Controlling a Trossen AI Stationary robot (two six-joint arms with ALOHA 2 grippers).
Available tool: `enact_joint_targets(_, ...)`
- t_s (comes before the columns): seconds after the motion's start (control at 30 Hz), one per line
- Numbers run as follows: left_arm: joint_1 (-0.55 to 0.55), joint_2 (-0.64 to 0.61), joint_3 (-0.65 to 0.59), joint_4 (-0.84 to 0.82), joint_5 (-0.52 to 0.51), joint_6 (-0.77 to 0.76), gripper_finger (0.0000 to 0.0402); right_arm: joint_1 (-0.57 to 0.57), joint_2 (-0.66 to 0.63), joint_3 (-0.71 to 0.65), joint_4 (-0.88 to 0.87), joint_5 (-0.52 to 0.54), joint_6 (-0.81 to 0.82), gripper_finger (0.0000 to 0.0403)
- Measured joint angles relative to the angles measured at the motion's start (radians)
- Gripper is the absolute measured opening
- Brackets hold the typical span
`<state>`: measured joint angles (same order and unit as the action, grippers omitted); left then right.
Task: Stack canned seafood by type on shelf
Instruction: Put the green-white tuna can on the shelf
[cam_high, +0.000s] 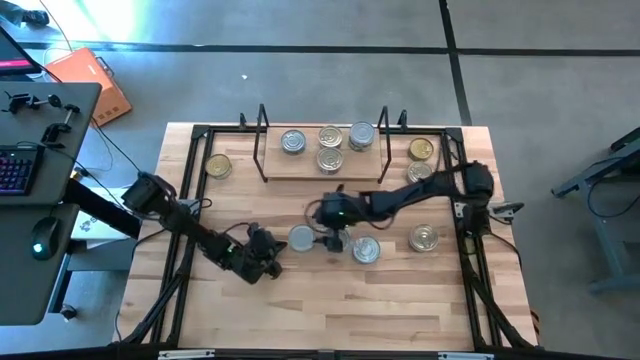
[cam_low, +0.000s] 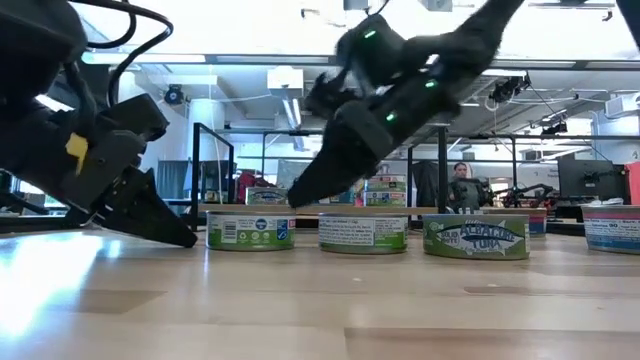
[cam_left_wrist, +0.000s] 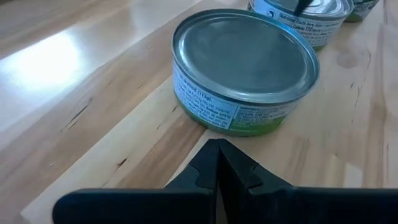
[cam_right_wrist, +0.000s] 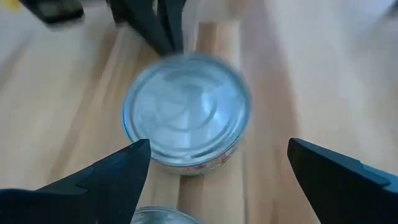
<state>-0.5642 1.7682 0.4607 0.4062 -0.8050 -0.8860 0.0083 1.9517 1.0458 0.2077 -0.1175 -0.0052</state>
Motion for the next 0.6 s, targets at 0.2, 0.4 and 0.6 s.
enact_joint_targets(0.2, 0.024, -0.004, 0.0, 0.01, 0.032, 0.001, 0.0, -0.004, 0.127, 0.202, -0.199, -0.149, -0.104, 0.0374)
enact_joint_targets(0.4, 0.035, -0.005, 0.0, 0.008, 0.035, -0.001, 0.0, 0.013, 0.173, 0.277, -0.255, -0.143, -0.165, 0.0375)
enact_joint_targets(0.6, 0.037, -0.008, 0.002, 0.003, 0.021, -0.002, 0.0, 0.003, 0.161, 0.28, -0.208, -0.129, -0.101, 0.0374)
